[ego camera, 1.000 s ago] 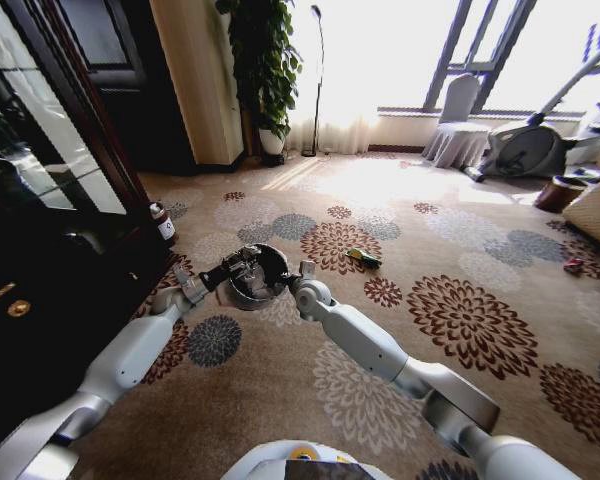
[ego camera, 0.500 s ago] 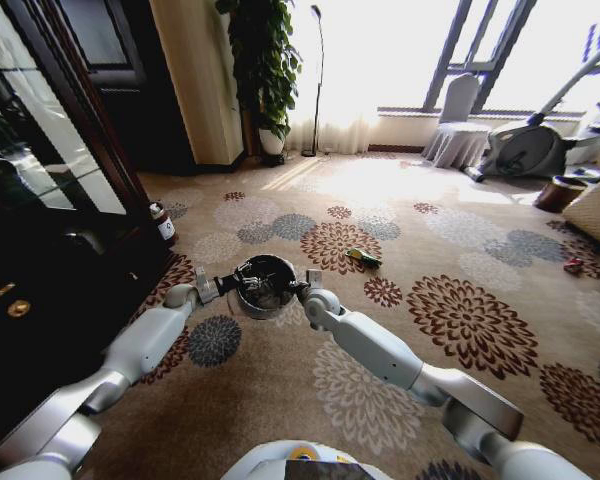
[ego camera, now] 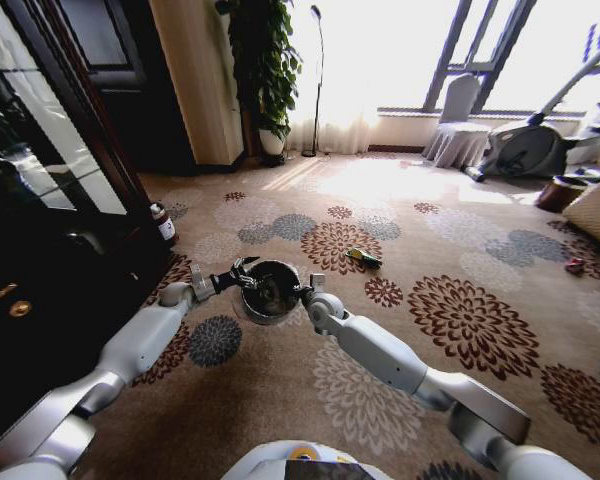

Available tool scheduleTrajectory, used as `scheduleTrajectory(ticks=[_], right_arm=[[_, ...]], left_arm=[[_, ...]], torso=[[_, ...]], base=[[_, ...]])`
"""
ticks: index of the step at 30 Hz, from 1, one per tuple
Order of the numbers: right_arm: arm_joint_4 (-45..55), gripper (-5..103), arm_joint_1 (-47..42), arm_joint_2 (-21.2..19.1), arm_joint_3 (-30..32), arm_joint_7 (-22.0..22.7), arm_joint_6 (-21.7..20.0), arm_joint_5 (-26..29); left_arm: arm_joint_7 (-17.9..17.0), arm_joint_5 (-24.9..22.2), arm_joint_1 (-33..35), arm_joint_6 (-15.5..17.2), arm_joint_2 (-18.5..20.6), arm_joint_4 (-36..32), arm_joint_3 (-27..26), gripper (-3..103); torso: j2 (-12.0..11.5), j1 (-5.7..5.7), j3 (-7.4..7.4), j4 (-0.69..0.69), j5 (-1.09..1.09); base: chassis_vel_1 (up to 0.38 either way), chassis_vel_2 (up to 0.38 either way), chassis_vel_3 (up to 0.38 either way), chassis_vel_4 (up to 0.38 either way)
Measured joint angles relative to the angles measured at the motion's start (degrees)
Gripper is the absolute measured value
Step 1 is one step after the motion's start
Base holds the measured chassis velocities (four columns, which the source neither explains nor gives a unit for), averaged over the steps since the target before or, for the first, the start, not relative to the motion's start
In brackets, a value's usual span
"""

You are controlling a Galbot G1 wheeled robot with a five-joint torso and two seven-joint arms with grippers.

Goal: Pick up the trash from the ground and place it into the trash bin.

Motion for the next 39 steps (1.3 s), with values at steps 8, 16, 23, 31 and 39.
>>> scheduleTrajectory(ticks=[8, 16, 23, 31, 39], right_arm=[[1.16, 0, -1.97, -1.52, 0.41, -0.80, 0.22, -1.49], [1.44, 0, -3.23, -2.74, 0.88, -2.42, 0.49, -4.25], [1.41, 0, -5.74, -4.30, 3.25, -6.54, 2.49, -12.11], [4.99, 0, -11.20, -6.83, 9.99, -10.31, 5.64, -21.25], [9.59, 0, -19.89, -9.40, 20.60, -12.87, 7.41, -25.67]], left_arm=[[-1.68, -4.03, -0.35, -0.54, -0.22, -0.62, -0.02, 100], [-3.04, -7.06, -1.18, -0.16, -0.27, -1.41, -2.94, 100], [-5.59, -9.80, -0.61, -0.17, 0.54, -2.53, -4.63, 100], [-12.81, -7.83, 1.57, -3.18, 0.92, -5.64, -6.72, 100], [-22.84, -3.87, 4.39, -4.11, 1.43, -10.36, -8.01, 98]], torso=[[0.00, 0.00, 0.00, 0.00, -0.03], [0.00, 0.00, 0.00, -0.01, -0.01], [0.00, 0.00, 0.00, 0.00, -0.02], [0.00, 0.00, 0.00, 0.00, -0.02], [0.00, 0.00, 0.00, -0.01, -0.01]], base=[[0.000, 0.000, 0.000, 0.000], [0.000, 0.000, 0.000, 0.000], [0.000, 0.000, 0.000, 0.000], [0.000, 0.000, 0.000, 0.000], [0.000, 0.000, 0.000, 0.000]])
